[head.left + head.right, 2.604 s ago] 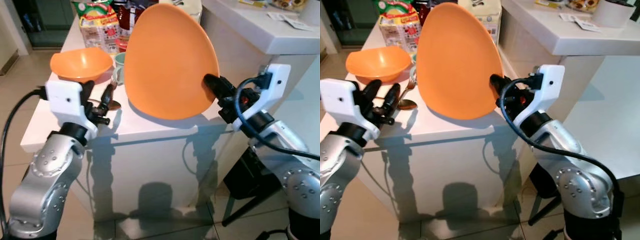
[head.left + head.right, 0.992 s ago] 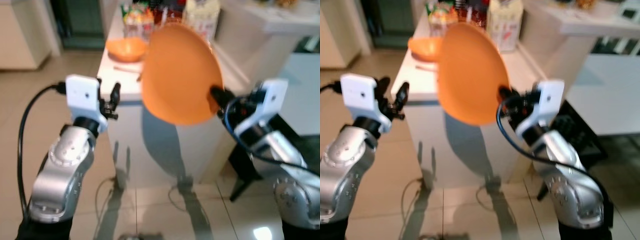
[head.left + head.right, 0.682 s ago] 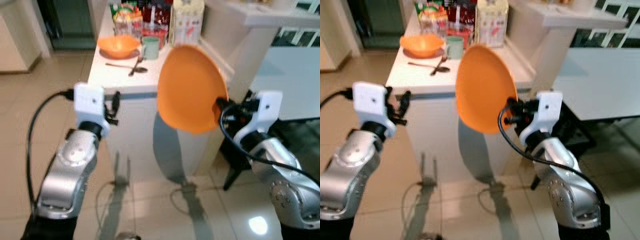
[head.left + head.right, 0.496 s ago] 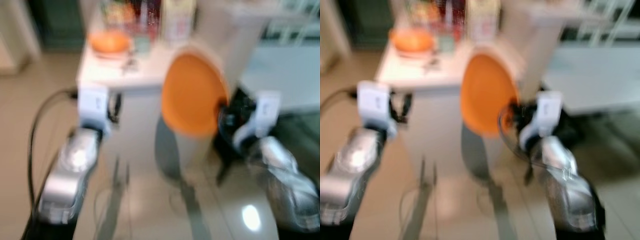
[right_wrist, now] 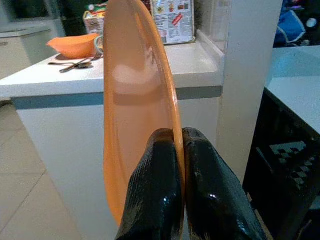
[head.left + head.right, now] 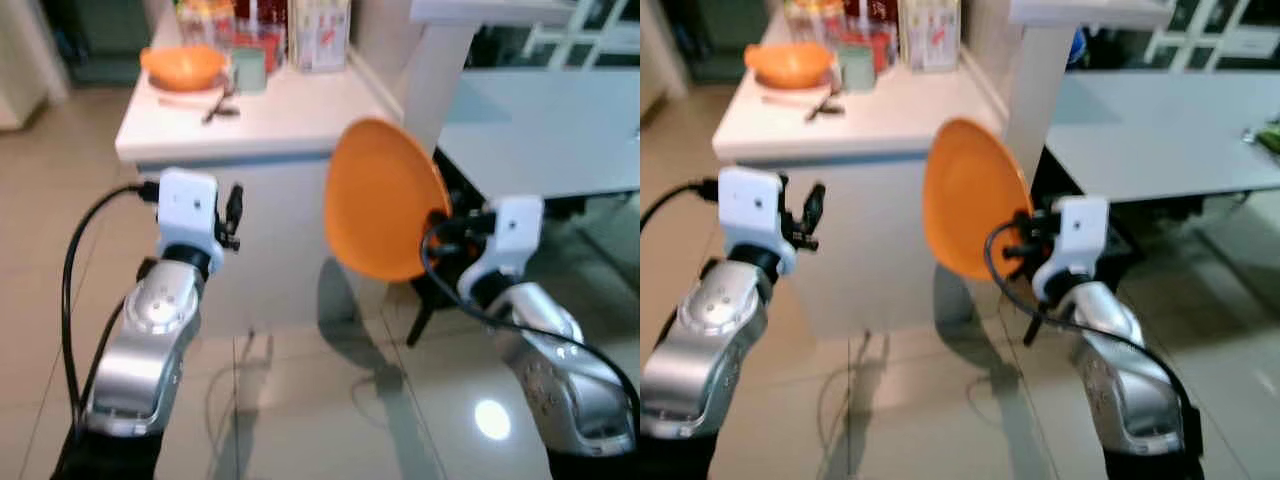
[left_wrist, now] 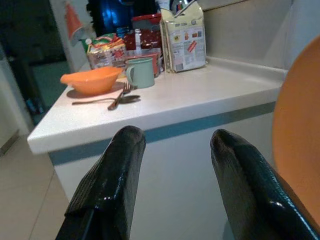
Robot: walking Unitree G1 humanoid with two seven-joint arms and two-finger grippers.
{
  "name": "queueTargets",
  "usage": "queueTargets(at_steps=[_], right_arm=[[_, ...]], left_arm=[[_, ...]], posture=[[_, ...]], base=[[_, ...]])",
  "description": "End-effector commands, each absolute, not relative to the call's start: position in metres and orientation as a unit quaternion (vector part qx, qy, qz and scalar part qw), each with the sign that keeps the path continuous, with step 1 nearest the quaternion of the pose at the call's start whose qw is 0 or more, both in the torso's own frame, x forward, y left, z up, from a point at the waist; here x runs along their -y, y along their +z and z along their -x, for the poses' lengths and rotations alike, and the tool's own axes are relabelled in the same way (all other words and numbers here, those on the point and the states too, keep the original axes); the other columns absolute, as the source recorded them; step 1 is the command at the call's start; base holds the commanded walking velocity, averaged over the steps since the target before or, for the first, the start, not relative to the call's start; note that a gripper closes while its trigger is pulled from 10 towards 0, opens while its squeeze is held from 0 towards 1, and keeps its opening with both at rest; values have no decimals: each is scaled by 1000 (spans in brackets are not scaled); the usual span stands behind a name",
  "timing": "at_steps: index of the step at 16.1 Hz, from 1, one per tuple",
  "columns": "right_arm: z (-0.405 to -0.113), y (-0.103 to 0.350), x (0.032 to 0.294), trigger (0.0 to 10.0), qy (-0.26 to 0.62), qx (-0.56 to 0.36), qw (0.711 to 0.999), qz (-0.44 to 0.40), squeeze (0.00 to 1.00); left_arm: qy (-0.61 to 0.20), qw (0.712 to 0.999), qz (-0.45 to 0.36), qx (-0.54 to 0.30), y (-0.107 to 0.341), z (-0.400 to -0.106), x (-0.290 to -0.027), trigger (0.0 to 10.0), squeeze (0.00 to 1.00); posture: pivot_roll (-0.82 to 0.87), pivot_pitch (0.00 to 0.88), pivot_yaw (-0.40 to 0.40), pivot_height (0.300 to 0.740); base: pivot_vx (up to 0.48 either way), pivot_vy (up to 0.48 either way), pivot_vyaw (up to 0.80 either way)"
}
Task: Setting the table
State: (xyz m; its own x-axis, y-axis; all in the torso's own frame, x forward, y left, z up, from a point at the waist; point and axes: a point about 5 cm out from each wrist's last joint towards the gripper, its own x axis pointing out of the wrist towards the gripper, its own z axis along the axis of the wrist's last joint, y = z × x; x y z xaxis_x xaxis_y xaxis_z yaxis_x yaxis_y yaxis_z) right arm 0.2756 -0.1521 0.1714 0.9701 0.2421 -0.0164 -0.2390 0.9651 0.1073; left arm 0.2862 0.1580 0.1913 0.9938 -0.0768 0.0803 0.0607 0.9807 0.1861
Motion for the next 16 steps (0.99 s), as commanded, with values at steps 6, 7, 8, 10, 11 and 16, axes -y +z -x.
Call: queueTargets(at_steps=[6,7,8,10,11,16], right_arm=[[-279,181,157,10000,116,12,993,-30,0],[-280,182,157,10000,114,14,993,-27,0],[-281,182,160,10000,102,17,995,-14,0],[-283,181,166,10000,79,21,997,1,0],[-283,180,168,10000,71,18,997,-3,0],[-283,181,166,10000,73,15,997,-23,0]], left_arm=[[-23,994,-95,41,189,-287,-157,10000,0],[-23,994,-95,42,190,-288,-157,10000,0],[-24,994,-100,43,190,-289,-156,10000,0],[-23,993,-106,38,189,-289,-155,10000,0],[-16,994,-101,33,189,-289,-156,10000,0],[-56,991,-98,76,200,-292,-149,10000,0]], posture=[[49,0,-30,740],[49,0,-30,740],[47,0,-30,740],[54,0,-33,740],[54,0,-34,740],[39,0,-26,740]], base=[[0,-324,800],[0,-326,800],[0,-322,800],[0,-159,400],[0,0,0],[0,0,-85]])
